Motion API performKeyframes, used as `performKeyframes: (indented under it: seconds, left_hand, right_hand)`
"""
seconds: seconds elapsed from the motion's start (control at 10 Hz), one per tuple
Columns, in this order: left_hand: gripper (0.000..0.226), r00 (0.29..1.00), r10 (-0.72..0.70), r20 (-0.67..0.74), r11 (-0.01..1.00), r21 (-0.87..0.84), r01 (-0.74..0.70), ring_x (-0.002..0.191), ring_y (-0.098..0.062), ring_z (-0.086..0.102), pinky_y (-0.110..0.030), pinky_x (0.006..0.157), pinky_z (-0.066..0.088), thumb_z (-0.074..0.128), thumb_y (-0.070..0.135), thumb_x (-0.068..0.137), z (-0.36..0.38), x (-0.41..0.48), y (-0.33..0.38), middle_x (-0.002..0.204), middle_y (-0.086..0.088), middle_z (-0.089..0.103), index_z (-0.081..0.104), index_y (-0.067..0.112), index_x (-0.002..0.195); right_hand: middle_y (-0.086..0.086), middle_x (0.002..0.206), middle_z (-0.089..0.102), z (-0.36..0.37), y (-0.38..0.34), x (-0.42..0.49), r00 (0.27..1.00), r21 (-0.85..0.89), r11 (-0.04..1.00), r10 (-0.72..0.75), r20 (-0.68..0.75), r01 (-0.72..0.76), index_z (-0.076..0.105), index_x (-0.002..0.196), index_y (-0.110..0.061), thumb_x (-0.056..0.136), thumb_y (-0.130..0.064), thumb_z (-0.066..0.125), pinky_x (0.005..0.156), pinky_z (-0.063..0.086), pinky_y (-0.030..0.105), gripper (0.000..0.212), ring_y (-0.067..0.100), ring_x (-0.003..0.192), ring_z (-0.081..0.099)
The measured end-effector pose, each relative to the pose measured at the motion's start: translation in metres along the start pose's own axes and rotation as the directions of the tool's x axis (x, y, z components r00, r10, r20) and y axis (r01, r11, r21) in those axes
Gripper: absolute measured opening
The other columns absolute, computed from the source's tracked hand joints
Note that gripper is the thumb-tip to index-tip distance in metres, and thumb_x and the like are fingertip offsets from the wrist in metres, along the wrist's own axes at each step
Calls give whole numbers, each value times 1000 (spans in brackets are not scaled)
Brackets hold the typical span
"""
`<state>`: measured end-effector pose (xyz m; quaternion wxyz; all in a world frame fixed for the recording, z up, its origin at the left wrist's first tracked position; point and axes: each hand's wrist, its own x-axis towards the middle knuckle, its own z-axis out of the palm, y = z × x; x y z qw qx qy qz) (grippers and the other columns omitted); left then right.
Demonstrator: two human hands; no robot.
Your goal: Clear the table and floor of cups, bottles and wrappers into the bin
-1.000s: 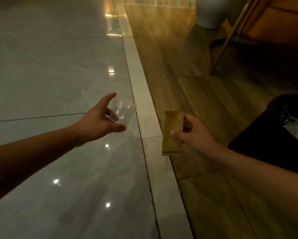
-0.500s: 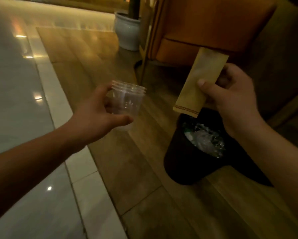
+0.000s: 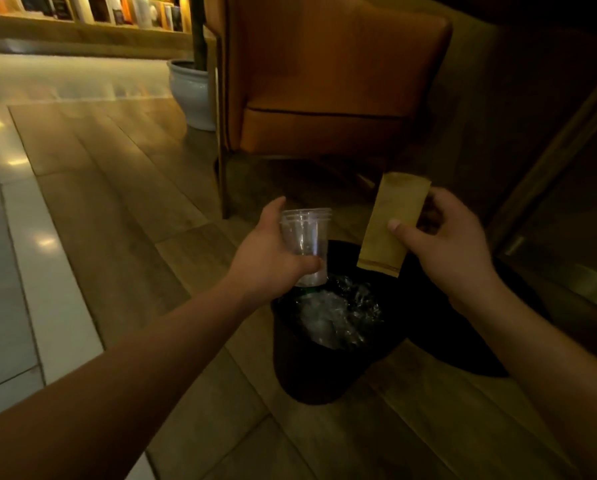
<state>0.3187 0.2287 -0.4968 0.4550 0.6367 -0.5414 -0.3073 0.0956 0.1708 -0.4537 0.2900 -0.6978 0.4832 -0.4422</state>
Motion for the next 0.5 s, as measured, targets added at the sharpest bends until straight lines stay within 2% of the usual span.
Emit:
performKeyframes:
  seconds: [0.1, 0.2, 0.3, 0.4, 0.5]
  left_hand:
    - [110, 1000, -22, -10, 992, 127, 23, 99, -21, 64, -33, 74, 56, 82, 30, 69, 10, 4, -2, 130, -6, 58, 10, 36, 151]
    - [113, 997, -71, -23, 958, 278, 74, 104, -26, 63, -48, 90, 53, 80, 40, 69, 18, 11, -8, 128, -7, 60, 5, 30, 153]
    - [111, 994, -114, 3, 921, 375, 104, 123, -33, 54, -55, 102, 42, 74, 50, 71, 24, 11, -15, 137, -7, 56, 3, 28, 154]
    - [102, 994, -108, -3, 929, 355, 102, 123, -32, 54, -55, 102, 43, 71, 49, 75, 24, 10, -18, 134, -8, 57, 8, 29, 153]
    - [91, 993, -111, -47, 948, 295, 119, 112, -27, 59, -49, 95, 50, 69, 43, 79, 21, 8, -22, 120, -5, 60, 19, 25, 152]
  right_hand:
    - [-24, 105, 57, 6, 16, 1, 999, -37, 999, 33, 36, -31, 51, 129, -32, 86, -26, 71, 76, 54, 24, 48, -2, 98, 58]
    - [-12, 114, 61, 17, 36, 4, 991, -153, 985, 90, 96, -75, 49, 130, -31, 84, -28, 72, 82, 56, 32, 51, 7, 100, 61]
    - [-9, 119, 61, 24, 49, 3, 975, -203, 969, 169, 144, -138, 46, 133, -29, 84, -30, 72, 88, 55, 36, 55, 9, 104, 61]
    - [-10, 120, 60, 26, 55, 2, 974, -183, 972, 175, 141, -148, 49, 132, -27, 85, -30, 71, 93, 53, 38, 52, 10, 108, 60]
    - [-10, 114, 61, 29, 57, -1, 972, -165, 972, 192, 139, -168, 55, 126, -25, 86, -28, 71, 91, 53, 36, 43, 10, 105, 60]
